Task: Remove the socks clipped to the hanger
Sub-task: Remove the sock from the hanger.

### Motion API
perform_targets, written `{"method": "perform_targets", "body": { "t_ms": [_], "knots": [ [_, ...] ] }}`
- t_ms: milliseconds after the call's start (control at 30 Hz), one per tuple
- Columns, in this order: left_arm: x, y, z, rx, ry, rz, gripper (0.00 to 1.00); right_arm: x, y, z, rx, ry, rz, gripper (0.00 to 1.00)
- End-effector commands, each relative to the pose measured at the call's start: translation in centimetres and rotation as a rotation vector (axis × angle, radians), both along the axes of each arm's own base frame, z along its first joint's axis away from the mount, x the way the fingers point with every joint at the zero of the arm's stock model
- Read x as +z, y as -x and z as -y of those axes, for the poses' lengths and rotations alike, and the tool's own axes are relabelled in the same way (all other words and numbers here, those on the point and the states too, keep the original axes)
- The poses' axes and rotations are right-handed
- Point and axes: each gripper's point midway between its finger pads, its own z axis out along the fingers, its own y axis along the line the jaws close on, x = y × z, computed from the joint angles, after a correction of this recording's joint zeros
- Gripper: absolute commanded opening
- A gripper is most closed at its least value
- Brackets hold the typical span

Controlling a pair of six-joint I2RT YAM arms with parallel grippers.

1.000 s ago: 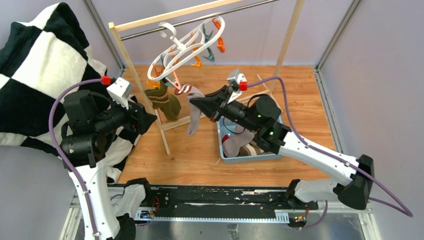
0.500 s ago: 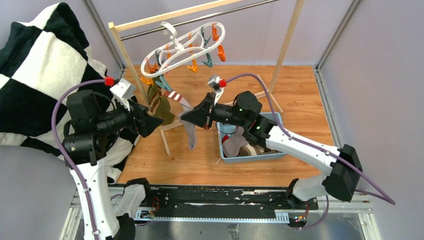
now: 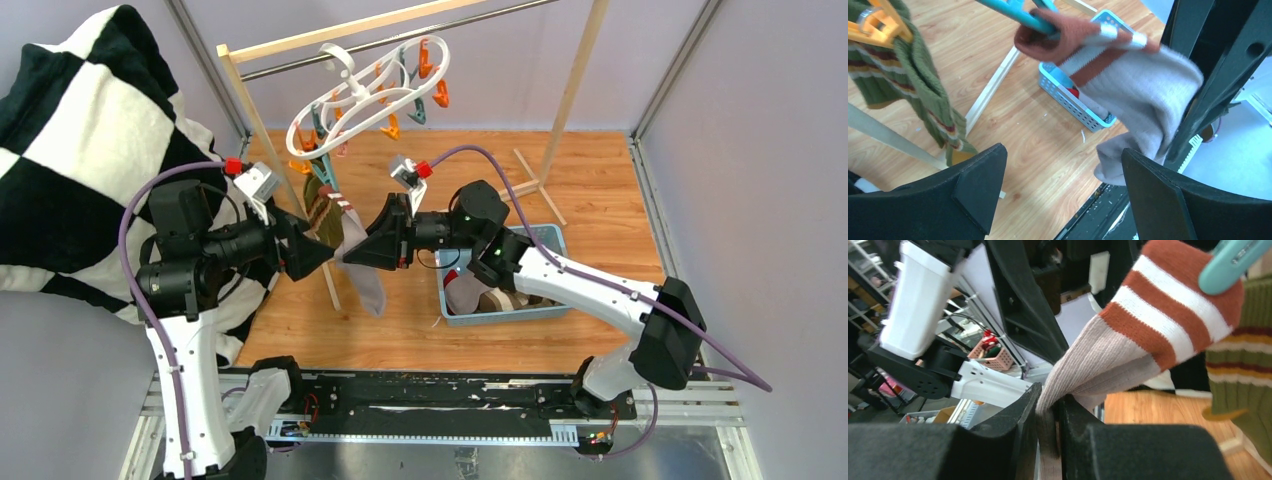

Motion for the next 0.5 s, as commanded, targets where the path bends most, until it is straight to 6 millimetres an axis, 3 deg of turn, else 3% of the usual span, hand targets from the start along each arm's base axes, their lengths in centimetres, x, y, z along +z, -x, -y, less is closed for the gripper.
{"method": "perform_targets", "body": {
  "t_ms": [0, 233, 467],
  "knots": [
    [-0.5, 2.7, 1.8, -0.118, 0.063, 0.010, 0.92, 3.9, 3.2, 1.4, 0.141, -0.163, 0.015, 0.24],
    [-1.8, 4.5, 3.1, -0.233, 0.088, 0.026, 0.93, 4.5, 3.6, 1.3, 0.214, -0.215, -0.067, 0.22],
    [-1.1, 6.5, 4.2, -0.338, 0.140, 0.062, 0.99, 3.2, 3.0, 0.2, 0.229, -0.182, -0.126, 0.19]
  ]
}}
